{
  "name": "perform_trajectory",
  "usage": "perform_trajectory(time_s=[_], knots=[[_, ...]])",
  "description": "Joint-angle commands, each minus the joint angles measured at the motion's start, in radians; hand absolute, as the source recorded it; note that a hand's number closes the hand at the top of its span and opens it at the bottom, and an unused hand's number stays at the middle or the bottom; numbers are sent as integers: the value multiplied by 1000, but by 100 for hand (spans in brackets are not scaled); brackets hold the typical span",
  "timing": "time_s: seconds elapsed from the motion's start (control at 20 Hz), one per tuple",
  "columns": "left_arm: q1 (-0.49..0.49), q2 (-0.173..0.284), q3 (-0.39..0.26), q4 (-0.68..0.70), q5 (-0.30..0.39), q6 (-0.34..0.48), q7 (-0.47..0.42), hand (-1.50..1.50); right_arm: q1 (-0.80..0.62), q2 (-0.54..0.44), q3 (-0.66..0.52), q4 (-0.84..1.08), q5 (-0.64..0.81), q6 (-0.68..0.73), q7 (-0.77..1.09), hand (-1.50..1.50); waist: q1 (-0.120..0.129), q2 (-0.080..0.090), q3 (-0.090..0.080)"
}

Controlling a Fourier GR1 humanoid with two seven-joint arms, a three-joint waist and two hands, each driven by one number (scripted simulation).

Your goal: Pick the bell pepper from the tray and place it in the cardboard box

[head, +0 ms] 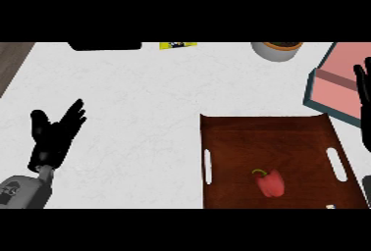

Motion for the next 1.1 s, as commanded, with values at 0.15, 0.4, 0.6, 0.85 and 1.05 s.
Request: perform_trajectory(time_s=[0.15,0.4,0.6,0.85,1.05], knots=[[-84,84,-10,-133,-101,-69,-147,0,18,-136,-71,-127,-112,297,-110,-150,-14,-18,-9],[-99,75,-55,-200,-163,-99,-265,0,108,-353,-146,-72,-5,530,-260,-150,-17,-5,-9],[-65,63,-69,-245,-174,-104,-277,0,187,-336,-172,39,169,620,-607,-150,13,1,-8],[-81,94,-32,-249,-166,-139,-258,0,228,-339,-130,27,457,535,-838,-150,18,1,-10],[-82,28,-58,-193,-209,-113,-293,0,294,-439,-139,-94,566,512,-766,-150,-5,-2,-14]])
